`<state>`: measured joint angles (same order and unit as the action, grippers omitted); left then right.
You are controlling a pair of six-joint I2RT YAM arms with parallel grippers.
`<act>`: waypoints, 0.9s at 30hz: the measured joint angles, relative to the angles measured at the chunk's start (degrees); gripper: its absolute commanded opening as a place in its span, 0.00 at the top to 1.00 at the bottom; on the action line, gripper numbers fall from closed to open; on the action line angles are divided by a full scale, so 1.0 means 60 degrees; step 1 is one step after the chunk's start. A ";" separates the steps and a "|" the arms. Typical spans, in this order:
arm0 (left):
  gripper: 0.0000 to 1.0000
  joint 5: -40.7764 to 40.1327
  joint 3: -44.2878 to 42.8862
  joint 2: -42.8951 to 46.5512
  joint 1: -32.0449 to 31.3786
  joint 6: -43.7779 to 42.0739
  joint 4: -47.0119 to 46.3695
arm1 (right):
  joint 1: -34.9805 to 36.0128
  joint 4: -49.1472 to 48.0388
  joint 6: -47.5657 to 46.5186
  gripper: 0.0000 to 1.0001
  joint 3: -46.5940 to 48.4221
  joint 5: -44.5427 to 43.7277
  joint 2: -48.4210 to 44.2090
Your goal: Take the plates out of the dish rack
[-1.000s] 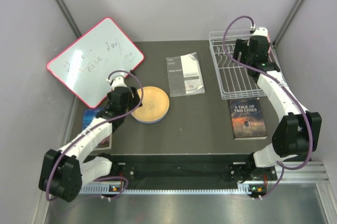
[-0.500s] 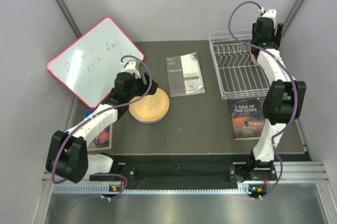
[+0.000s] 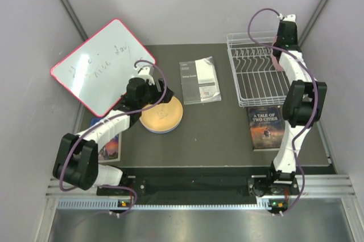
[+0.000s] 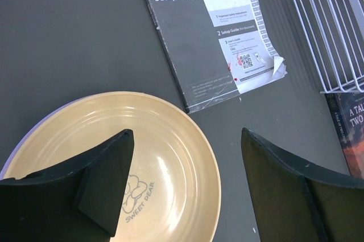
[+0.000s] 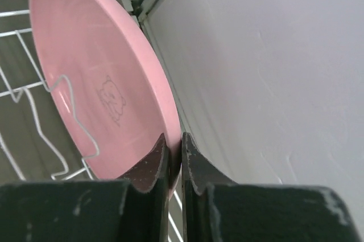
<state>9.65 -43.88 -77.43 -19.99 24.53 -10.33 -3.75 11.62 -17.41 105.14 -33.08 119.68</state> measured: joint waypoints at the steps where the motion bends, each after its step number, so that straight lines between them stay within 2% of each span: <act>1: 0.20 -0.0004 0.0000 -0.0022 0.0000 0.0000 -0.0007 | 0.0000 0.0015 -0.0091 1.00 0.0000 -0.0018 0.0004; 7: 0.21 -0.0007 0.0000 -0.0328 0.0000 0.0025 -0.0073 | 0.0288 -0.0324 -0.0572 1.00 -0.0044 -0.0801 0.0004; 17: 0.20 -0.0197 0.0000 -0.0463 0.0000 0.0066 -0.0066 | 0.1617 -0.4692 -0.2783 1.00 -0.1650 -0.3938 -0.0076; 27: 0.20 -0.0259 0.0000 -0.0463 0.0000 0.0066 -0.0062 | 0.1727 -0.7970 -0.4645 1.00 -0.2317 -0.5439 -0.0929</act>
<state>8.10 -43.88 -80.20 -19.99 24.93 -10.70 6.61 -36.21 -45.28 91.24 -65.71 114.10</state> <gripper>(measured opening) 0.796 0.044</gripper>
